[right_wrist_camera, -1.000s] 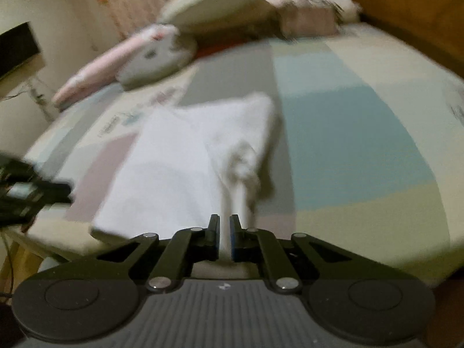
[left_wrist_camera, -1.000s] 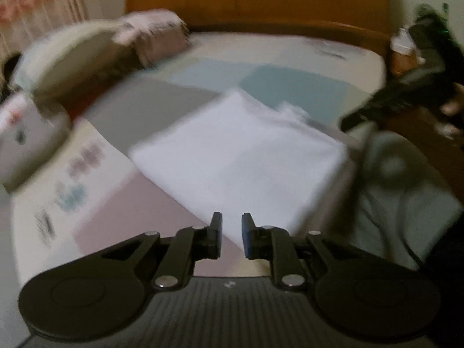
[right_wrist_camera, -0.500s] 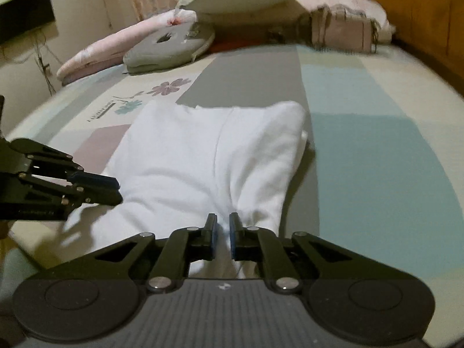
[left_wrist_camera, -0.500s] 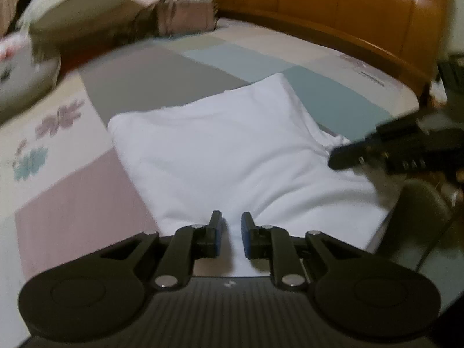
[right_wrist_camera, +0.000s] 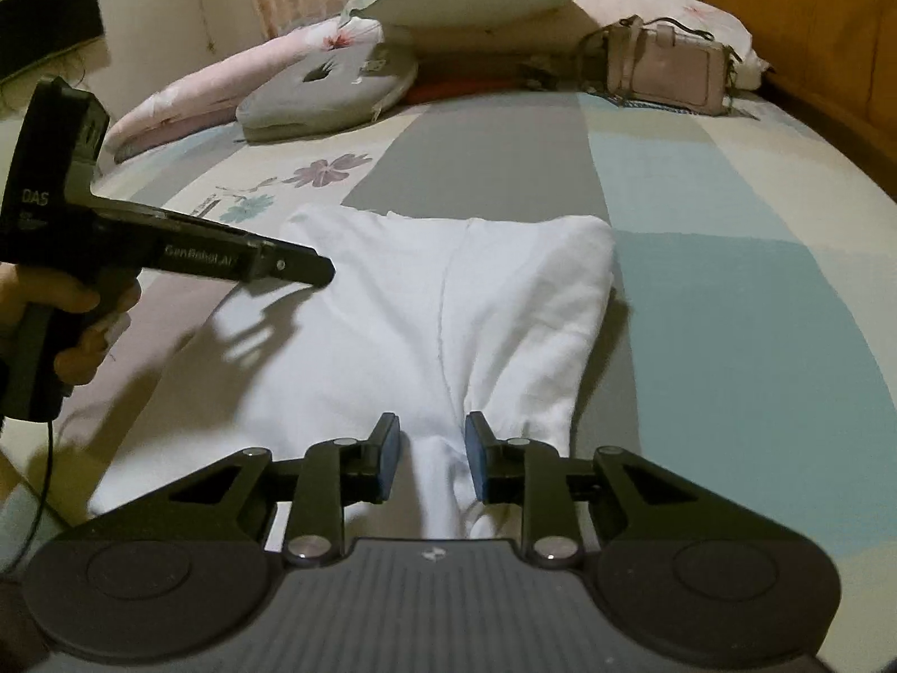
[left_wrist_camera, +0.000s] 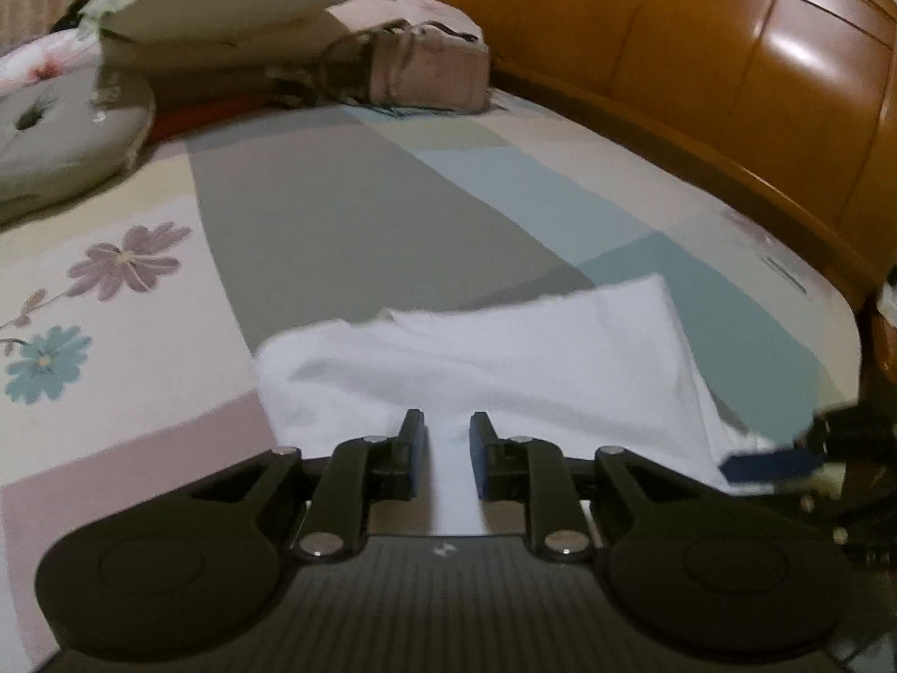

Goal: Fold clothes
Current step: 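Open both grippers and lift them off the folded sweatshirt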

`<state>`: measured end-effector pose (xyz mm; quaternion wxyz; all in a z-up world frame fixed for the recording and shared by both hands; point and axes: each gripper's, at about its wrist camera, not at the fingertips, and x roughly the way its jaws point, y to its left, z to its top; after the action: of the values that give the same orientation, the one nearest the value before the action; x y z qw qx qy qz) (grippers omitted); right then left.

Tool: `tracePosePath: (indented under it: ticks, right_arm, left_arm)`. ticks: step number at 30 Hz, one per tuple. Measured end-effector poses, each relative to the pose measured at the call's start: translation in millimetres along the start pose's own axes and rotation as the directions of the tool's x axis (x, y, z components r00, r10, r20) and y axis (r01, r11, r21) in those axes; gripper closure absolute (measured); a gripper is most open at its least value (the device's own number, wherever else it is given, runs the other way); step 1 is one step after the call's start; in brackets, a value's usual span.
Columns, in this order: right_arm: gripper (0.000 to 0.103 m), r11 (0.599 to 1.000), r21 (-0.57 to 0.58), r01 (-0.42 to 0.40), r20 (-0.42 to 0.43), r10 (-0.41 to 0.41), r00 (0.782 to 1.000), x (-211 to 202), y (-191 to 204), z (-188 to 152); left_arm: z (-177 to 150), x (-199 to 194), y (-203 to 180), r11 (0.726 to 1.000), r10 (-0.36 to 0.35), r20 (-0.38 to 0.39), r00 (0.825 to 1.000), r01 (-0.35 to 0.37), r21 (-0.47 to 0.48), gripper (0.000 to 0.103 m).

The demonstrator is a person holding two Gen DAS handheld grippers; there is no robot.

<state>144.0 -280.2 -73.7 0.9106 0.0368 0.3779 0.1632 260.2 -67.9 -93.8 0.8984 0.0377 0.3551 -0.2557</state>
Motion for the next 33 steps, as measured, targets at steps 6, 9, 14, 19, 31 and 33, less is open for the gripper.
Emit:
tracePosePath:
  ticks: [6, 9, 14, 19, 31, 33]
  right_arm:
    - [0.073, 0.999, 0.05, -0.009, 0.021, 0.008, 1.0, 0.0, -5.3, -5.1]
    - [0.073, 0.998, 0.063, -0.008, 0.022, 0.007, 1.0, -0.4, -4.8, -4.0]
    - [0.072, 0.998, -0.035, -0.054, 0.048, 0.055, 0.997, -15.2, 22.4, 6.5]
    - [0.071, 0.955, -0.211, -0.211, 0.035, 0.223, 0.974, -9.3, 78.4, 14.3]
    - [0.052, 0.899, -0.361, -0.249, -0.084, 0.235, 0.968, -9.4, 142.5, -15.5]
    - [0.052, 0.904, -0.361, -0.227, -0.124, 0.195, 0.973, -2.0, 140.8, -20.4]
  left_arm:
    - [6.5, 17.7, 26.1, 0.994, 0.058, -0.05, 0.997, -0.063, -0.092, 0.084]
    - [9.2, 5.9, 20.5, 0.991, 0.082, -0.06, 0.995, -0.088, -0.098, 0.084]
    - [5.7, -43.0, 9.0, 0.988, 0.14, -0.079, 0.987, -0.145, -0.054, 0.044]
    - [-7.0, -84.1, 27.9, 0.964, 0.213, -0.069, 0.975, -0.221, -0.145, 0.03]
    - [-34.8, -113.1, 33.9, 0.953, 0.239, -0.09, 0.967, -0.251, -0.168, 0.025]
    - [-34.3, -114.7, 28.9, 0.958, 0.229, -0.081, 0.97, -0.24, -0.159, 0.025]
